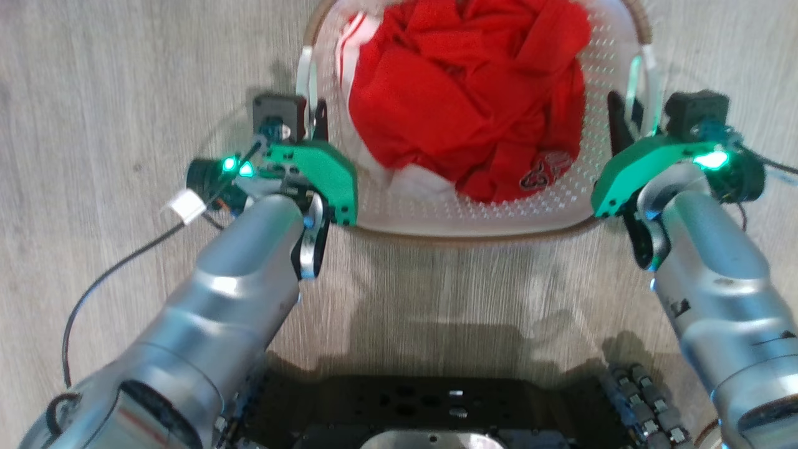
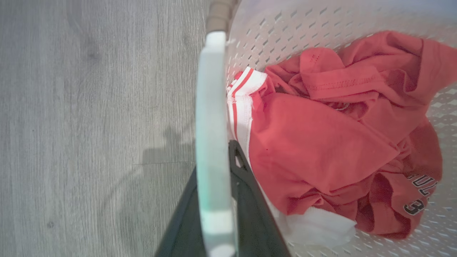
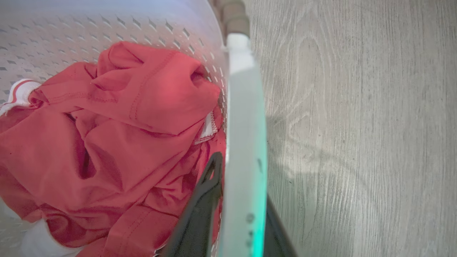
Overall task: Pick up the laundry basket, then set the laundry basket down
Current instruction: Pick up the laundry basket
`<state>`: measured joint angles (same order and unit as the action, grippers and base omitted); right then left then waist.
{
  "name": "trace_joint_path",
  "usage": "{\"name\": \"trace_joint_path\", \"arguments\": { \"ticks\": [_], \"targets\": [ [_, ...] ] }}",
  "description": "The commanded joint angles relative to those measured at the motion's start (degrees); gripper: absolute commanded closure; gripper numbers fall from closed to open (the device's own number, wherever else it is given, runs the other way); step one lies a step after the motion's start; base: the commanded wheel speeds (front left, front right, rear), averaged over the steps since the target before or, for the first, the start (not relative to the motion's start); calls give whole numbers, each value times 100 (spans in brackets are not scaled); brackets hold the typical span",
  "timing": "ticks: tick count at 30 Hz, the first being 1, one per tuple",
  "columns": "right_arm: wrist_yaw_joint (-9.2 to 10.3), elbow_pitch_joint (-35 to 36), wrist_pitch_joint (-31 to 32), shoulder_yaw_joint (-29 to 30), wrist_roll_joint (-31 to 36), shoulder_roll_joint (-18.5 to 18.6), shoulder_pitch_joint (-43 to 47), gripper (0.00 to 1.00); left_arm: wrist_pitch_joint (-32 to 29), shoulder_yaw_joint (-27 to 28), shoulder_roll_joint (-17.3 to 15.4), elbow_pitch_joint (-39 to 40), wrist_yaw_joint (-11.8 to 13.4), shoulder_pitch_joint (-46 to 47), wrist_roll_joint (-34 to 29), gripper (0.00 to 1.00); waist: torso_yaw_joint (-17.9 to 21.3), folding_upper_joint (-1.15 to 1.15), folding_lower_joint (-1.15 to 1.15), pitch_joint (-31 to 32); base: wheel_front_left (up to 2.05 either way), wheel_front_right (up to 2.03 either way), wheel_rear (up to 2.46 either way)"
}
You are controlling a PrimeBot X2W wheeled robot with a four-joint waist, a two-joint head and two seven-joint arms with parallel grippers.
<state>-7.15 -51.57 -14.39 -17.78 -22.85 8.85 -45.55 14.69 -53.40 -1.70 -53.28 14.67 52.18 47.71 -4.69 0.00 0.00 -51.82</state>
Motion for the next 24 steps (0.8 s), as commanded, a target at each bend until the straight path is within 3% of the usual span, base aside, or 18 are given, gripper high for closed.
{"name": "trace_joint_path", "arguments": {
  "ticks": [1, 16, 24],
  "targets": [
    [-34, -43, -61, -184, -14, -168, 249, 100, 30, -7, -118, 7, 23, -213, 55, 100, 20, 0, 0, 196, 0, 0, 0],
    [-34, -1567, -23, -746, -437, -470, 351, 100, -74, -930, -118, -412, -146, -937, 1012, 100, 19, 0, 0, 1670, 0, 0, 0],
    [-34, -1936, 260, -987, -759, -574, 581, 100, -282, -1311, -118, -584, -199, -1225, 1440, 100, 14, 0, 0, 2438, 0, 0, 0]
  ]
}}
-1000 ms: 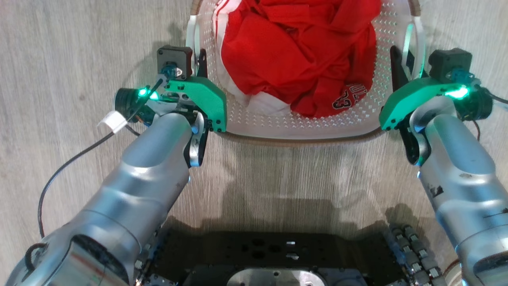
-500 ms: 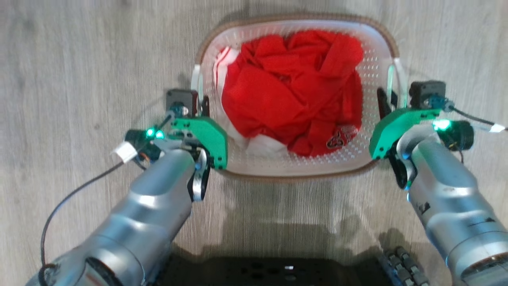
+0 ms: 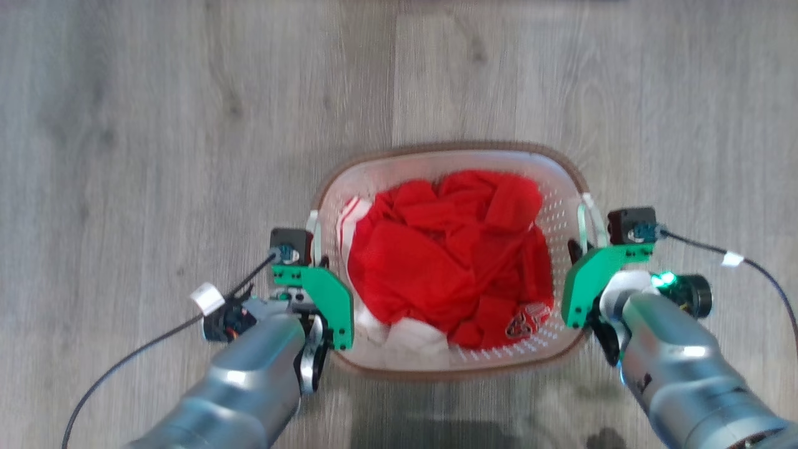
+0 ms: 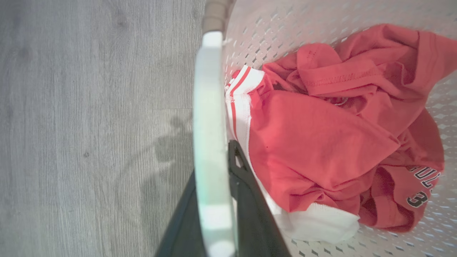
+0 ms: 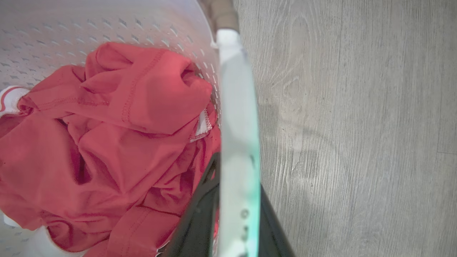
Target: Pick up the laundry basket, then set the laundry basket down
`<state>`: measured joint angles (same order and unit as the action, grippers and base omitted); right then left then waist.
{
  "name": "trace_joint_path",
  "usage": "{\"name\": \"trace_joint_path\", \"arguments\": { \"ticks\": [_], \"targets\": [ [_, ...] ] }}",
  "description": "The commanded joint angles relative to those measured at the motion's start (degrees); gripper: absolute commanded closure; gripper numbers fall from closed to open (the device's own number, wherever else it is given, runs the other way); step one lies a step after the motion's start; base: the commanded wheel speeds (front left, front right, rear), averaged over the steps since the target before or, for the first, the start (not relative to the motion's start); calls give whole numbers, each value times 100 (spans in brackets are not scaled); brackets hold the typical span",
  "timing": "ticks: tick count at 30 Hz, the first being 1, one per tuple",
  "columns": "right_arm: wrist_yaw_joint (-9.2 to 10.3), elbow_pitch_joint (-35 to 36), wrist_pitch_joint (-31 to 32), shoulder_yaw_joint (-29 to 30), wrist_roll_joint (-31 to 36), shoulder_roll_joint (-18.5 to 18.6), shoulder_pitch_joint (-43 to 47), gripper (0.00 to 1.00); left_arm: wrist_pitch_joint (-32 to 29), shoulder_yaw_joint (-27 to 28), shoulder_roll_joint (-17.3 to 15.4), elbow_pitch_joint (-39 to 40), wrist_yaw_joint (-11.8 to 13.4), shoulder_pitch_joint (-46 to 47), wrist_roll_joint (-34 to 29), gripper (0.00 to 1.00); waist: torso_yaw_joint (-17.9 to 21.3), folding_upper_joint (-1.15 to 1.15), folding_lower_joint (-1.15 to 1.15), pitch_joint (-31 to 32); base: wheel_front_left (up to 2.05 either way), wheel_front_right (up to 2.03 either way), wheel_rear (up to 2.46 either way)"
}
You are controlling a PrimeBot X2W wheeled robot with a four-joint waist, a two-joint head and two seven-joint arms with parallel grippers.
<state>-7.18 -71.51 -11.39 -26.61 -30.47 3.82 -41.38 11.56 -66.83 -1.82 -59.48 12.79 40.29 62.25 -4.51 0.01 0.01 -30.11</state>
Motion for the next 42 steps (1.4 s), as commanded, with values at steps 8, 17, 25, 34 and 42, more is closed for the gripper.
{"name": "trace_joint_path", "arguments": {
  "ticks": [8, 17, 25, 34, 42],
  "targets": [
    [-31, 171, 406, -517, -497, -92, 641, 100, -308, -317, -106, -115, -159, -351, 262, 100, 18, -1, -1, 954, 0, 0, 0],
    [-31, 253, 798, -1056, -1068, -93, 1141, 100, -634, -504, -106, -338, -393, -762, 377, 100, 100, -1, -1, 1623, 0, 0, 0],
    [-31, 252, 938, -1442, -1487, -93, 1401, 100, -743, -570, -106, -536, -608, -993, 382, 100, 160, -1, -1, 2100, 0, 0, 0],
    [-31, 225, 932, -1806, -1874, -94, 1543, 100, -732, -602, -106, -901, -953, -1182, 364, 100, 191, -1, -1, 2477, 0, 0, 0],
    [-31, 183, 870, -2057, -2088, -94, 1525, 100, -626, -611, -106, -1133, -1185, -1222, 355, 100, 199, -1, -1, 2578, 0, 0, 0]
  ]
}}
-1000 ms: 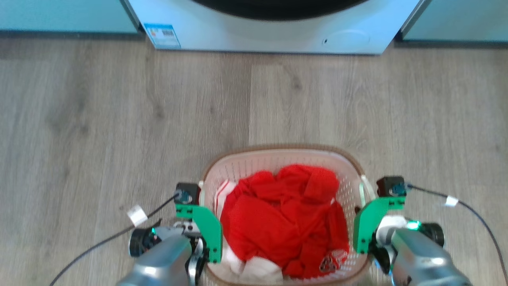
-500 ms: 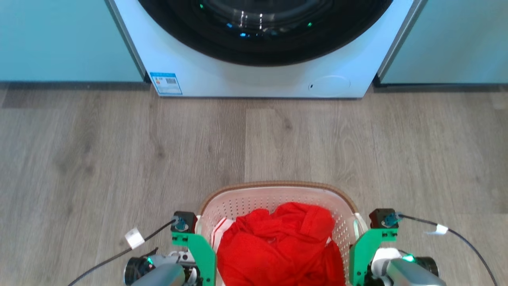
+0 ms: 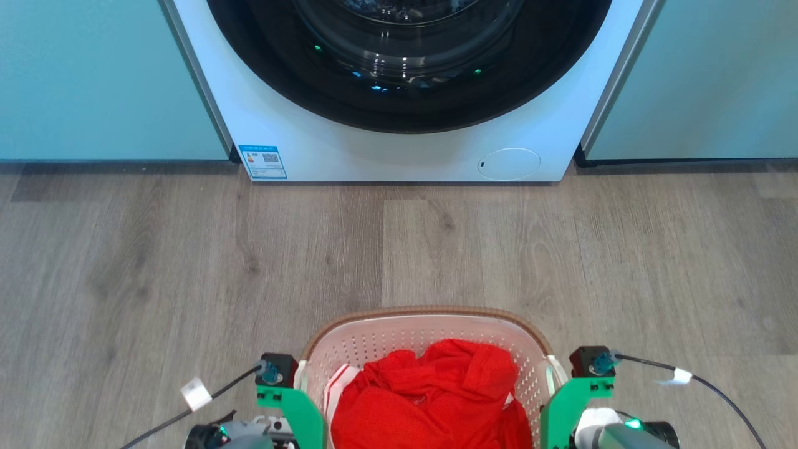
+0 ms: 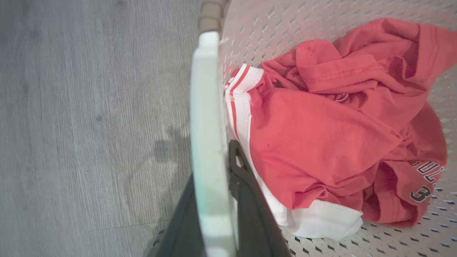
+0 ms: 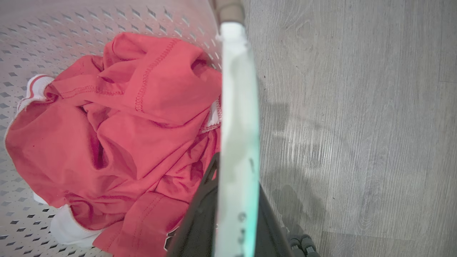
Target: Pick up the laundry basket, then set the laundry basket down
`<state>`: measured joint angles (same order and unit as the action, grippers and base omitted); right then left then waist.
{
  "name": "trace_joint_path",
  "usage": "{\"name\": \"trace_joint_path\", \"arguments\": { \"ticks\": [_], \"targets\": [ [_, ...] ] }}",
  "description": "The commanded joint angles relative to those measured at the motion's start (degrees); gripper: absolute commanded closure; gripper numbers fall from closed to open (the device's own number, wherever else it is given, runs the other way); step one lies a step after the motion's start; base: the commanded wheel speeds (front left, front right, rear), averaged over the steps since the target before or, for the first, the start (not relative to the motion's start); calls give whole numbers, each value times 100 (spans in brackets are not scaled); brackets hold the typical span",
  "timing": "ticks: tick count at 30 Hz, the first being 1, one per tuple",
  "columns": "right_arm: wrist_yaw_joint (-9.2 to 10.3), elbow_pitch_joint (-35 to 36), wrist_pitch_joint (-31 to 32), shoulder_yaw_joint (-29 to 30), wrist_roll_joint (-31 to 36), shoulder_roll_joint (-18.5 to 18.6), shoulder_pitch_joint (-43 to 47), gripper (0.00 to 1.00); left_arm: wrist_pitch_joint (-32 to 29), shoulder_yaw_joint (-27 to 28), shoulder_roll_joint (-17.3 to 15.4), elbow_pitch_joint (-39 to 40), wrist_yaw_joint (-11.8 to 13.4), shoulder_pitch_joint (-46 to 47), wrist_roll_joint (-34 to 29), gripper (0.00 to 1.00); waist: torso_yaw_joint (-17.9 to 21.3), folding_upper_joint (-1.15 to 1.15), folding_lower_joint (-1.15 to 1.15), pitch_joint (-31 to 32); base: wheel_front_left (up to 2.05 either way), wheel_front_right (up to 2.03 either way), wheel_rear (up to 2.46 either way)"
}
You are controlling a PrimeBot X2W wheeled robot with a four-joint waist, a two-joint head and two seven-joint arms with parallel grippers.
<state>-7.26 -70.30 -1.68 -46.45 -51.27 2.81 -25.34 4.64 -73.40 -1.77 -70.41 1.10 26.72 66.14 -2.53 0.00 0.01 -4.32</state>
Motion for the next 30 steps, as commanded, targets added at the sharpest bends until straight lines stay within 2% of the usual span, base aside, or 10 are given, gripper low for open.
{"name": "trace_joint_path", "arguments": {
  "ticks": [1, 12, 30],
  "targets": [
    [-23, 55, -110, -106, -33, 7, -89, 100, 82, 45, -110, -71, -50, 137, -35, 100, 4, 0, -1, 2, 0, 0, 0],
    [-23, -24, -163, -435, -300, 7, -243, 100, 220, 38, -110, -287, -296, 143, -35, 100, 38, 0, -1, -24, 0, 0, 0],
    [-23, -97, -272, -796, -609, 7, -437, 100, 268, 33, -110, -345, -401, 217, 7, 100, 77, 0, -1, -193, 0, 0, 0]
  ]
}}
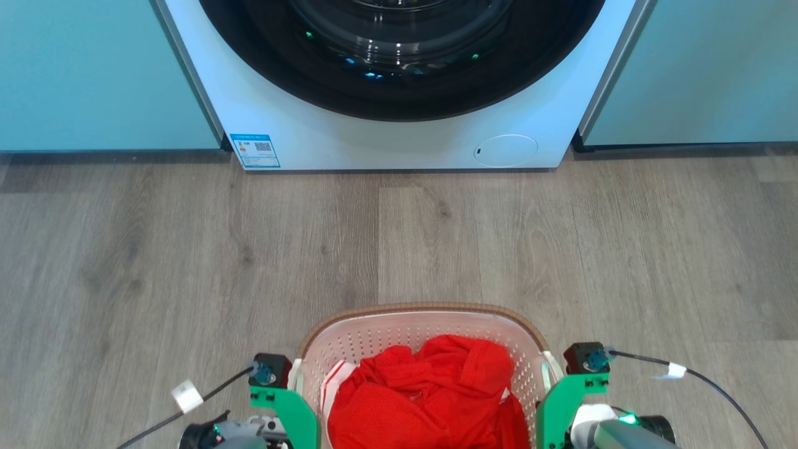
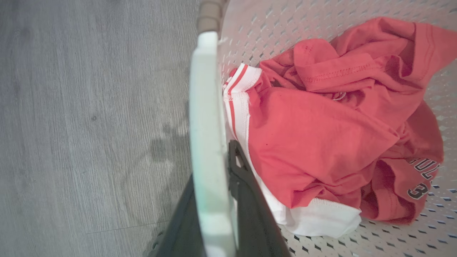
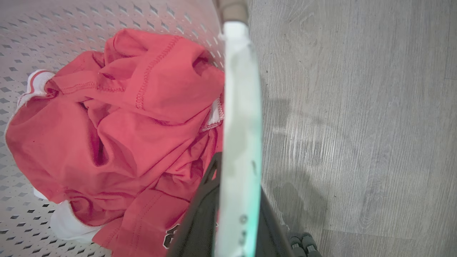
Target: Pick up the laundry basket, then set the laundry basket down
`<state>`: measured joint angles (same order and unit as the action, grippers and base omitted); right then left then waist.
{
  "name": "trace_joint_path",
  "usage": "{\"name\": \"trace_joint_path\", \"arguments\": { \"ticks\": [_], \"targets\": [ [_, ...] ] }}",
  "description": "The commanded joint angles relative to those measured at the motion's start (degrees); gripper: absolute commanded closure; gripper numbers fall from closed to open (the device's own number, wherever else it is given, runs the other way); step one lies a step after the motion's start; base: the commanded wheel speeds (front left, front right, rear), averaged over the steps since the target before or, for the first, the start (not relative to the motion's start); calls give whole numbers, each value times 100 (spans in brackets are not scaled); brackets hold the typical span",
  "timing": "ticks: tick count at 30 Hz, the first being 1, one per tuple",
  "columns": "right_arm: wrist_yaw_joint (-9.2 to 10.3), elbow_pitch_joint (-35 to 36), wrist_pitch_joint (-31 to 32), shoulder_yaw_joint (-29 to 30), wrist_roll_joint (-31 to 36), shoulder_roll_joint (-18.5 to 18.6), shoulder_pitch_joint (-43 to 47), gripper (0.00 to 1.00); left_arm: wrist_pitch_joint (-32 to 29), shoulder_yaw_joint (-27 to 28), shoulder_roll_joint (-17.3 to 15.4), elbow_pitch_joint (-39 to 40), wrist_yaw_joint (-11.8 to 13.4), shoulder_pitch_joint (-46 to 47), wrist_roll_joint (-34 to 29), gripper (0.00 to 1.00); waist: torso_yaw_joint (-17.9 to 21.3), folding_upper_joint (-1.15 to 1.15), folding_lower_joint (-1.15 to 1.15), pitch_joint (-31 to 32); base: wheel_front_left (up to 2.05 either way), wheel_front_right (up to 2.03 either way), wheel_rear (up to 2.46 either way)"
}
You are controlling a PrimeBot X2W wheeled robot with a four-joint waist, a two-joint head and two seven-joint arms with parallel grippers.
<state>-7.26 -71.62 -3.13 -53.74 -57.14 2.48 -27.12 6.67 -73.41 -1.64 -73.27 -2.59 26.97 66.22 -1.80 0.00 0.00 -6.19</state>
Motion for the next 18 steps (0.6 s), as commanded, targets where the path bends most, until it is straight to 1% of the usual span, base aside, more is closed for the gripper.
{"name": "trace_joint_path", "arguments": {
  "ticks": [1, 9, 18],
  "targets": [
    [-23, 34, -133, -85, -37, 40, -267, 100, 70, 33, -123, -59, -36, 197, 0, 100, 8, 0, 0, -17, 0, 0, 0],
    [-23, 14, -174, -207, -128, 40, -336, 100, 86, 31, -123, -63, -48, 238, 10, 100, 38, 0, 0, -94, 0, 0, 0],
    [-23, -7, -214, -341, -244, 40, -418, 100, 114, 26, -123, -33, 3, 269, 17, 100, 65, 0, 0, -190, 0, 0, 0]
  ]
}}
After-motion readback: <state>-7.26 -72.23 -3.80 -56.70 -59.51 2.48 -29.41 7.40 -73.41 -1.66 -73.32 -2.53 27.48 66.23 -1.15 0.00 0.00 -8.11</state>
